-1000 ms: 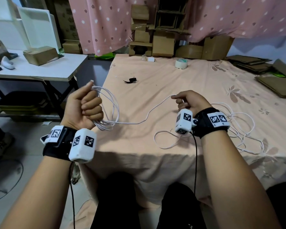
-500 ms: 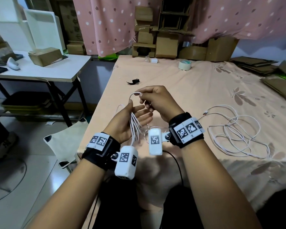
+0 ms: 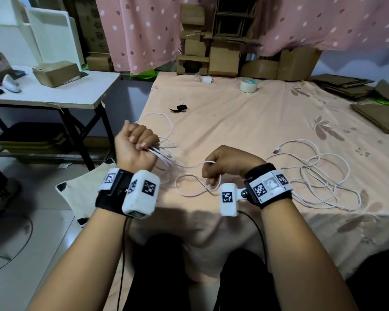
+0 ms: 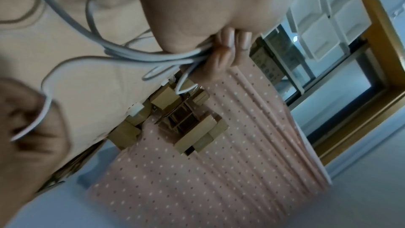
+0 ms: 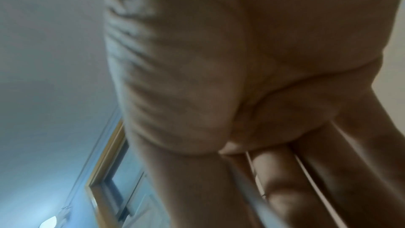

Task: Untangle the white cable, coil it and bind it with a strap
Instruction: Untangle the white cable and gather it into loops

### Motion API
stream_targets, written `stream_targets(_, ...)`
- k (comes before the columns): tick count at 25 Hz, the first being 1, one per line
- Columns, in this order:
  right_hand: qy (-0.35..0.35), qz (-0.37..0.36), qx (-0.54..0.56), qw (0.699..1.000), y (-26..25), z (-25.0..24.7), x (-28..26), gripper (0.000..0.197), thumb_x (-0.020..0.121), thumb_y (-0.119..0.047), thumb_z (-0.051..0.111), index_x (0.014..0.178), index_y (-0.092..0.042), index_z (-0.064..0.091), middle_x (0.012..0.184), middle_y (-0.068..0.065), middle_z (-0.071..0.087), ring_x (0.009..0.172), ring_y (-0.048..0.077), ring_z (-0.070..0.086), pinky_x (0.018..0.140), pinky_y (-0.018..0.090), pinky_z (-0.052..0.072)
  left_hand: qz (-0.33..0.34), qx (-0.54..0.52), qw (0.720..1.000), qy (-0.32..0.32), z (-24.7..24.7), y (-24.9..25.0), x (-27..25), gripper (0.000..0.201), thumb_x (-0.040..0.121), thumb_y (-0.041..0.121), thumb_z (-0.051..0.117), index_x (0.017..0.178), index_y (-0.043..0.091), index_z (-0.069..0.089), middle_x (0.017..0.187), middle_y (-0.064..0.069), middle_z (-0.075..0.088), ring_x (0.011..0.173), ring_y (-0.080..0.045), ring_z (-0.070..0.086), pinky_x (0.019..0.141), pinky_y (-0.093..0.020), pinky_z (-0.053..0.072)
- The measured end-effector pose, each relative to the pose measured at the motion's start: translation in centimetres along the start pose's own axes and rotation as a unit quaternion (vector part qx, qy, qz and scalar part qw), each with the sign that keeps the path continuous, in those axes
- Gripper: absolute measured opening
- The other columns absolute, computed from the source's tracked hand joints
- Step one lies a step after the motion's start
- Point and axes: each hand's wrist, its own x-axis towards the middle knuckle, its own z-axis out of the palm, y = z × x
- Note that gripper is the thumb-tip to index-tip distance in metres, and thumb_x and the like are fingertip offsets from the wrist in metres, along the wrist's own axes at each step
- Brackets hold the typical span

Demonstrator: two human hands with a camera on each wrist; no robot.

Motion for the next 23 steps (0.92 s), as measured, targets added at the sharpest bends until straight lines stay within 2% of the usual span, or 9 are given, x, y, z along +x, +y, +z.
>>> stream_targets(3, 0.103, 0.048, 0.101, 0.988, 1.8, -2.1, 0.2, 0.006, 0.085, 0.0, 0.069, 0.084, 0.005, 0.073, 0.069, 0.02, 0.07, 0.065, 0.03, 0.068, 0.069, 0.034, 0.056, 0.065, 0.06, 0.996, 0.032, 0.0, 2.6, 0.4, 0.048, 0.106, 0.03, 0.038, 0.06, 0.017, 0.041, 0.044, 0.007, 0.03, 0.03, -0.006, 0.022, 0.029, -0.018, 0.018)
stream_targets(5, 0.145, 0.07, 0.3, 0.94, 2.5, -2.8, 0.4, 0.01, 0.088, -0.007, 0.069, 0.08, -0.003, 0.071, 0.058, 0.007, 0.063, 0.064, 0.025, 0.065, 0.061, 0.033, 0.053, 0.073, 0.09, 0.992, 0.049, -0.1, 3.2, 0.4, 0.044, 0.104, 0.029, 0.04, 0.062, 0.019, 0.038, 0.045, 0.008, 0.029, 0.031, -0.005, 0.02, 0.03, -0.018, 0.015)
stream_targets(7, 0.158, 0.08, 0.465, 0.868, 2.4, -3.4, 0.8, 0.014, 0.091, -0.01, 0.066, 0.077, -0.008, 0.065, 0.05, -0.003, 0.047, 0.048, 0.012, 0.051, 0.05, 0.024, 0.048, 0.026, 0.173, 0.983, 0.056, 0.0, 3.0, 0.2, 0.04, 0.104, 0.029, 0.041, 0.065, 0.022, 0.033, 0.044, 0.009, 0.027, 0.03, -0.004, 0.02, 0.028, -0.017, 0.015)
stream_targets(9, 0.195, 0.08, 0.51, 0.834, 1.9, -3.9, 1.7, 0.016, 0.093, -0.007, 0.063, 0.077, -0.006, 0.06, 0.046, -0.005, 0.038, 0.036, 0.006, 0.036, 0.042, 0.016, 0.039, -0.087, 0.298, 0.949, 0.048, 0.5, 1.8, -0.1, 0.038, 0.104, 0.029, 0.041, 0.068, 0.023, 0.029, 0.044, 0.01, 0.026, 0.028, -0.003, 0.02, 0.026, -0.016, 0.014)
stream_targets(12, 0.288, 0.052, 0.423, 0.858, 0.1, -3.6, 3.1, 0.014, 0.09, -0.002, 0.062, 0.076, -0.004, 0.057, 0.043, -0.003, 0.037, 0.032, 0.008, 0.032, 0.04, 0.017, 0.037, -0.226, 0.441, 0.868, 0.038, 1.3, -1.8, -1.5, 0.035, 0.103, 0.03, 0.046, 0.071, 0.017, 0.042, 0.051, 0.005, 0.037, 0.029, -0.001, 0.026, 0.027, -0.013, 0.014)
stream_targets(14, 0.309, 0.006, 0.311, 0.899, -2.0, -2.0, 3.7, 0.012, 0.086, -0.004, 0.066, 0.076, -0.002, 0.059, 0.043, 0.001, 0.041, 0.034, 0.013, 0.036, 0.042, 0.021, 0.038, -0.239, 0.497, 0.833, 0.043, 1.3, -4.8, -2.1, 0.035, 0.105, 0.031, 0.045, 0.079, 0.01, 0.058, 0.063, -0.003, 0.061, 0.038, -0.006, 0.049, 0.029, -0.012, 0.029)
stream_targets(16, 0.323, -0.062, 0.12, 0.937, -3.7, 0.1, 4.1, 0.017, 0.08, -0.01, 0.067, 0.071, 0.002, 0.061, 0.049, 0.011, 0.051, 0.043, 0.022, 0.046, 0.047, 0.029, 0.039, -0.202, 0.48, 0.851, 0.076, 0.5, -7.3, -2.0, 0.039, 0.108, 0.032, 0.041, 0.091, 0.005, 0.063, 0.075, -0.01, 0.071, 0.053, -0.013, 0.066, 0.041, -0.019, 0.05)
stream_targets(18, 0.348, -0.122, -0.073, 0.927, -4.4, 2.1, 3.8, 0.016, 0.079, -0.02, 0.065, 0.069, -0.008, 0.067, 0.064, 0.007, 0.066, 0.061, 0.022, 0.06, 0.059, 0.032, 0.046, -0.139, 0.439, 0.881, 0.108, -0.4, -8.7, -1.9, 0.035, 0.109, 0.032, 0.04, 0.098, 0.005, 0.06, 0.07, -0.008, 0.068, 0.053, -0.014, 0.063, 0.046, -0.022, 0.051)
stream_targets(23, 0.281, -0.194, -0.224, 0.913, -3.7, 4.1, 1.7, 0.021, 0.093, -0.033, 0.055, 0.093, -0.026, 0.076, 0.086, -0.001, 0.075, 0.084, 0.024, 0.067, 0.07, 0.036, 0.051, -0.115, 0.257, 0.956, 0.087, -1.0, -7.9, -2.2, 0.05, 0.108, 0.041, 0.032, 0.099, 0.003, 0.064, 0.086, -0.015, 0.071, 0.084, -0.025, 0.068, 0.084, -0.038, 0.052)
